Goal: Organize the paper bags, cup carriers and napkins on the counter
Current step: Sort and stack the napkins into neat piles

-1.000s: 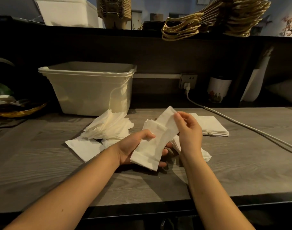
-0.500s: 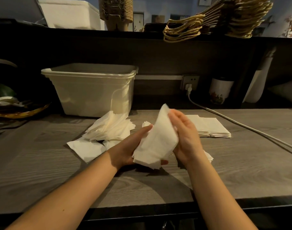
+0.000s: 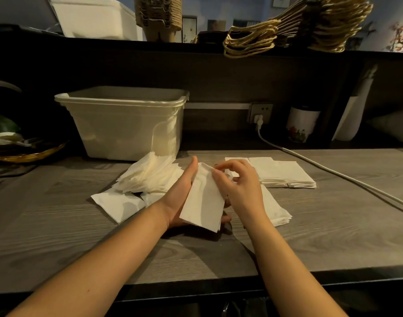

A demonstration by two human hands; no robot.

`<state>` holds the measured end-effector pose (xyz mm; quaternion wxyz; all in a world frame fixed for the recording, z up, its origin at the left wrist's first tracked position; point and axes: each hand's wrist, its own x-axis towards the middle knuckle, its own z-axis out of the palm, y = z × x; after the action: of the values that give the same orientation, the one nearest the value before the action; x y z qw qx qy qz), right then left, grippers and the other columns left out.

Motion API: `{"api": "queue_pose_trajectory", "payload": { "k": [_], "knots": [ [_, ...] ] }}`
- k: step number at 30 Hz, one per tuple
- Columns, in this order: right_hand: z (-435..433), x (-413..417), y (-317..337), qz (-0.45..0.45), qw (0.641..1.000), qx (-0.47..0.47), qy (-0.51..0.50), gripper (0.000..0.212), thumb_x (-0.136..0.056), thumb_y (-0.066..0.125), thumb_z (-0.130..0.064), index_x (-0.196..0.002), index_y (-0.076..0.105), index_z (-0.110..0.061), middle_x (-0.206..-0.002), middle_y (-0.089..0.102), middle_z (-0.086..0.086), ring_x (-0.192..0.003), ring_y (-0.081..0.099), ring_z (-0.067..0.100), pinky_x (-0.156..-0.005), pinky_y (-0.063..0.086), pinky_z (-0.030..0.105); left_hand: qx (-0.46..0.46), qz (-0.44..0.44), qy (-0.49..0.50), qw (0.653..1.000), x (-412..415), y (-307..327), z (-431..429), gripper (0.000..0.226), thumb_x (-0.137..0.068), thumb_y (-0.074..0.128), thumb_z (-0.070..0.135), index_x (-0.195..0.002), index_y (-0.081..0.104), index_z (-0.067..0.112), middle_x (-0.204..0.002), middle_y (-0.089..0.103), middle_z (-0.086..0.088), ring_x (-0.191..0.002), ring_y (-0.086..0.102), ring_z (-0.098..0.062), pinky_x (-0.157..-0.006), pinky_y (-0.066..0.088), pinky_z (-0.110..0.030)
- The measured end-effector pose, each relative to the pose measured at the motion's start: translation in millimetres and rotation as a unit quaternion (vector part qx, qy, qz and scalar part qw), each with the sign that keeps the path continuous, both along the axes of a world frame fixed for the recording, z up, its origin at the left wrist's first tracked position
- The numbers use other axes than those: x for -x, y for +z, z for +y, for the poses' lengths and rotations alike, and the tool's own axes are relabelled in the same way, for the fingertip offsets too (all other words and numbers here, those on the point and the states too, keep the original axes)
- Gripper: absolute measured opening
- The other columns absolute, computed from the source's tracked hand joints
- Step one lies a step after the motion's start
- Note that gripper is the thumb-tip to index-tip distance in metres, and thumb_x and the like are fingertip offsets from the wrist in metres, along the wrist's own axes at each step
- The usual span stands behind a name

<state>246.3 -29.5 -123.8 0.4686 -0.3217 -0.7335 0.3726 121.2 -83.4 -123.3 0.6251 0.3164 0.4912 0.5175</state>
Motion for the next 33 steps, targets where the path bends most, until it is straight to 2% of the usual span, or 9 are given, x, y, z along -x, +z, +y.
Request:
{"api": "queue_pose_trajectory", "payload": {
  "k": [3,7,11,13,16,21,25,30,33],
  "knots": [
    [1,0,-1,0.005,1.000,0.005,-0.013,0.019,-0.084,0.067,-0.031,-0.076,0.055,-0.044,-0.100,0.045,-0.020,-0.111,0.045,0.015,-0.084,0.051,0.050,0.000,-0.022,-0.019,1.000,-1,-3,1,0.075,-0.067,0.044,0.072,-0.118,0.056,0.019,-0.093,0.067,-0.014,-0.084,0.066,-0.030,-0.088,0.051,-0.048],
    [2,0,-2,-0.020,1.000,0.008,-0.007,0.017,-0.085,0.066,-0.030,-0.082,0.056,-0.044,-0.108,0.049,-0.011,-0.113,0.045,0.014,-0.090,0.050,0.045,-0.032,-0.031,-0.048,0.998,-5,-1,-3,0.040,-0.073,0.052,0.041,-0.107,0.057,0.019,-0.078,0.069,-0.012,-0.074,0.067,-0.026,-0.079,0.053,-0.045],
    [2,-2,-2,-0.052,0.998,0.034,0.020,0.023,-0.089,0.061,-0.033,-0.112,0.059,-0.032,-0.111,0.049,-0.012,-0.104,0.048,0.007,-0.081,0.053,0.033,-0.048,0.007,-0.077,0.996,-5,-2,-5,0.026,-0.082,0.046,0.017,-0.106,0.055,0.012,-0.077,0.070,-0.011,-0.075,0.068,-0.027,-0.075,0.056,-0.040],
    [1,-3,-1,-0.078,0.994,0.056,0.043,0.020,-0.091,0.057,-0.034,-0.108,0.061,-0.025,-0.102,0.056,-0.010,-0.089,0.054,0.006,-0.064,0.047,0.018,-0.046,0.023,-0.083,0.995,-4,-2,-6,0.025,-0.083,0.047,0.013,-0.107,0.054,0.011,-0.078,0.070,-0.010,-0.076,0.069,-0.028,-0.067,0.058,-0.036],
    [1,-5,1,-0.044,0.993,0.085,0.076,0.006,-0.090,0.058,-0.031,-0.089,0.060,-0.026,-0.085,0.060,-0.006,-0.077,0.060,0.011,-0.051,0.045,0.017,-0.038,0.009,-0.103,0.994,-3,-1,-8,0.033,-0.077,0.050,0.014,-0.110,0.053,0.010,-0.083,0.070,-0.012,-0.080,0.069,-0.031,-0.075,0.057,-0.040],
    [4,-7,3,0.065,0.985,0.154,0.043,0.004,-0.089,0.060,-0.029,-0.087,0.061,-0.026,-0.092,0.062,0.002,-0.091,0.062,0.023,-0.071,0.056,0.042,-0.011,0.006,-0.125,0.992,6,4,-9,0.045,-0.073,0.052,0.012,-0.118,0.047,0.012,-0.101,0.068,-0.018,-0.105,0.061,-0.036,-0.095,0.047,-0.050],
    [5,-7,4,0.051,0.986,0.146,0.058,0.011,-0.087,0.063,-0.028,-0.098,0.062,-0.025,-0.100,0.064,-0.001,-0.093,0.061,0.017,-0.063,0.052,0.028,0.016,0.121,-0.150,0.981,24,15,-15,0.061,-0.076,0.058,0.019,-0.133,0.036,0.012,-0.126,0.056,-0.022,-0.117,0.056,-0.036,-0.103,0.041,-0.051],
    [2,-10,4,0.024,0.978,0.153,0.137,0.025,-0.087,0.063,-0.029,-0.111,0.063,-0.020,-0.101,0.065,0.002,-0.096,0.061,0.019,-0.073,0.050,0.028,0.002,0.110,-0.221,0.969,29,25,-23,0.040,-0.085,0.049,0.020,-0.125,0.041,0.017,-0.113,0.067,-0.013,-0.108,0.063,-0.028,-0.085,0.054,-0.035],
    [3,-11,4,0.033,0.979,0.160,0.121,0.011,-0.089,0.061,-0.028,-0.099,0.063,-0.023,-0.096,0.064,0.003,-0.094,0.061,0.021,-0.075,0.052,0.031,-0.001,0.191,-0.165,0.968,28,26,-19,0.030,-0.091,0.052,0.024,-0.120,0.046,0.015,-0.107,0.066,-0.008,-0.099,0.065,-0.021,-0.077,0.055,-0.025]
  ]
}}
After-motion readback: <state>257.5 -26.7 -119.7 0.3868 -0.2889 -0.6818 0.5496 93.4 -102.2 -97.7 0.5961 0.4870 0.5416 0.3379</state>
